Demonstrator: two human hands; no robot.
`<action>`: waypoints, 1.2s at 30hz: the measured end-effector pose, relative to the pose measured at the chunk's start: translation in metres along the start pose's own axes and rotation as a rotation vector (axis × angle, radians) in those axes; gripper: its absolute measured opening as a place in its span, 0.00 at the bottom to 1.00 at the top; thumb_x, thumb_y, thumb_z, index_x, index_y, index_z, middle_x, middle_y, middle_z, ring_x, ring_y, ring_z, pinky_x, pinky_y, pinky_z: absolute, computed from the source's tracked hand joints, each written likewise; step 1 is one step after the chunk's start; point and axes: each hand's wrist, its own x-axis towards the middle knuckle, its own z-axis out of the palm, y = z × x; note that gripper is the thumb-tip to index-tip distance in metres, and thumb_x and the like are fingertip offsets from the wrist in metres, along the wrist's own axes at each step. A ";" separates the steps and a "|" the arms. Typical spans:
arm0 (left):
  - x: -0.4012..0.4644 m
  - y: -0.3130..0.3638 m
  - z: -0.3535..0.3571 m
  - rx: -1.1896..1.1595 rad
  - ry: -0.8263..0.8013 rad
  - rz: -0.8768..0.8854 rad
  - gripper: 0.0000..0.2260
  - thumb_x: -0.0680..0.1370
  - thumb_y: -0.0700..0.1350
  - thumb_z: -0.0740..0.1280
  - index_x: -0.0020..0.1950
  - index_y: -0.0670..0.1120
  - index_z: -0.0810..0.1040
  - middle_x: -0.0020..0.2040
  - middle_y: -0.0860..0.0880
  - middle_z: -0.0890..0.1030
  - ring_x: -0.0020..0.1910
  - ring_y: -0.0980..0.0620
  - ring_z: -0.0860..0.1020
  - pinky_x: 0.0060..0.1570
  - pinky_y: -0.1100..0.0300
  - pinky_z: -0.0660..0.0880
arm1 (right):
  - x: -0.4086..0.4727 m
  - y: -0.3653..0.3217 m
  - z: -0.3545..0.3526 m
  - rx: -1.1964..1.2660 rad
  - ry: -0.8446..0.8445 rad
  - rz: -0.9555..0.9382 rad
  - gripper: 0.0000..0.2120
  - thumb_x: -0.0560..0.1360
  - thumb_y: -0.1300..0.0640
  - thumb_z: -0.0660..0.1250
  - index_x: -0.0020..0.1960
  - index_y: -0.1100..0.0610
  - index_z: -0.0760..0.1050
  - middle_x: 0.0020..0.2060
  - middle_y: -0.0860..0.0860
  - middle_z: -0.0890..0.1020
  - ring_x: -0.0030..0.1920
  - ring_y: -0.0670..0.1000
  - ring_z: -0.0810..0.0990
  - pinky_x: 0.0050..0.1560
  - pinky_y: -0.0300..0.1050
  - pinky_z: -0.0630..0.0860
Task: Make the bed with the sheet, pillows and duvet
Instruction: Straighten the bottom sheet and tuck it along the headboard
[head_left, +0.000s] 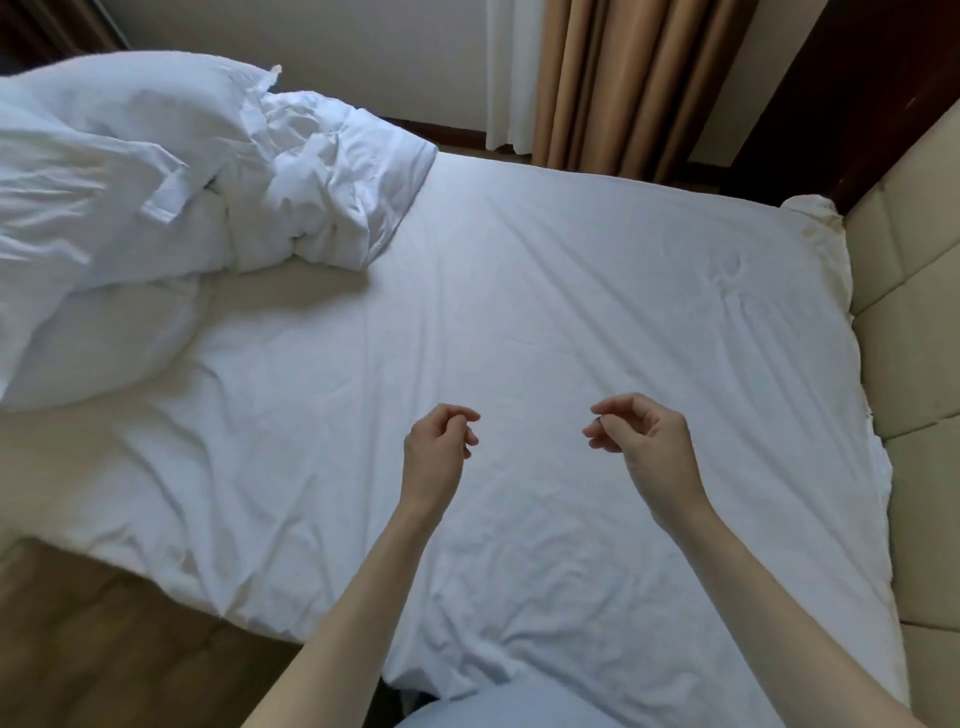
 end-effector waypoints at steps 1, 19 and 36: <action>-0.006 -0.006 -0.011 -0.019 0.016 -0.012 0.11 0.78 0.37 0.58 0.45 0.43 0.81 0.33 0.50 0.77 0.33 0.54 0.73 0.33 0.69 0.70 | -0.008 0.003 0.013 -0.001 -0.009 0.003 0.11 0.75 0.70 0.61 0.43 0.59 0.79 0.33 0.55 0.83 0.36 0.52 0.80 0.41 0.40 0.76; 0.021 -0.150 -0.365 0.104 0.094 -0.127 0.12 0.81 0.40 0.55 0.50 0.47 0.78 0.42 0.47 0.78 0.40 0.51 0.75 0.40 0.62 0.71 | -0.123 0.051 0.340 0.051 0.032 0.151 0.07 0.74 0.70 0.64 0.45 0.62 0.78 0.35 0.57 0.82 0.33 0.50 0.79 0.37 0.36 0.75; 0.117 -0.205 -0.473 -0.033 0.213 -0.340 0.11 0.82 0.41 0.55 0.53 0.46 0.78 0.46 0.48 0.78 0.44 0.52 0.76 0.44 0.60 0.73 | -0.099 0.073 0.488 0.058 0.062 0.414 0.06 0.72 0.68 0.66 0.44 0.59 0.79 0.37 0.54 0.83 0.34 0.51 0.79 0.41 0.43 0.75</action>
